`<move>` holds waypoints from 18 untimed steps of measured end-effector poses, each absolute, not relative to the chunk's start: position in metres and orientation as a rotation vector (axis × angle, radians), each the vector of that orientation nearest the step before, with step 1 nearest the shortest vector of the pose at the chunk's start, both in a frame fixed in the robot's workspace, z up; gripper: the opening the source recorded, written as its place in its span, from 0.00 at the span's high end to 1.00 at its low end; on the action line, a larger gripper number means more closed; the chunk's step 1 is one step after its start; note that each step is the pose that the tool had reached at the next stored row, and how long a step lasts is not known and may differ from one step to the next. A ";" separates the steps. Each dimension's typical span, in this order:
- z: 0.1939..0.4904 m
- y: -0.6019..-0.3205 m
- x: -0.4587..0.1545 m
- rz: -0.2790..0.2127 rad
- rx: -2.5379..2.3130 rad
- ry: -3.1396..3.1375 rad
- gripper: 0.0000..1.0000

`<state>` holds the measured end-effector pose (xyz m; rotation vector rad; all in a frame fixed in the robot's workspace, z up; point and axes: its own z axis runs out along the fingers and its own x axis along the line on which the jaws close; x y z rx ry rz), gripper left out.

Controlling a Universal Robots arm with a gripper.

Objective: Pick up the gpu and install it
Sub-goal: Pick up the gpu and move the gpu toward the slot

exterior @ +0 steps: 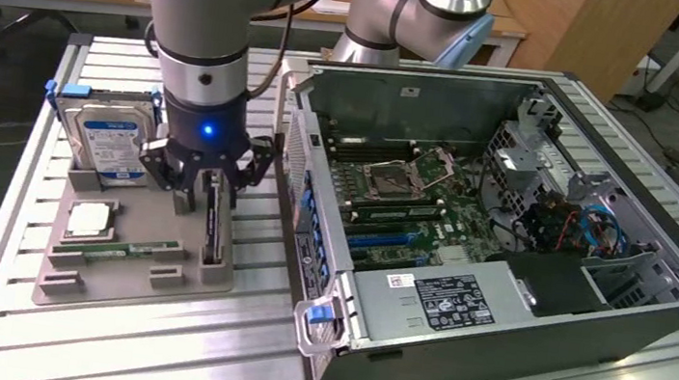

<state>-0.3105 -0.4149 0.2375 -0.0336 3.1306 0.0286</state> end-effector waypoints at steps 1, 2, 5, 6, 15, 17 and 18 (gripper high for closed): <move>0.237 -0.415 -0.310 0.028 -0.017 3.131 0.47; 0.236 -0.415 -0.311 0.028 -0.001 3.131 0.47; 0.235 -0.415 -0.311 0.028 0.024 3.130 0.47; 0.235 -0.415 -0.310 0.028 0.027 3.130 0.47; 0.229 -0.416 -0.311 0.028 0.039 3.130 0.47; 0.227 -0.416 -0.310 0.028 0.039 3.130 0.47; 0.227 -0.416 -0.311 0.028 0.039 3.130 0.47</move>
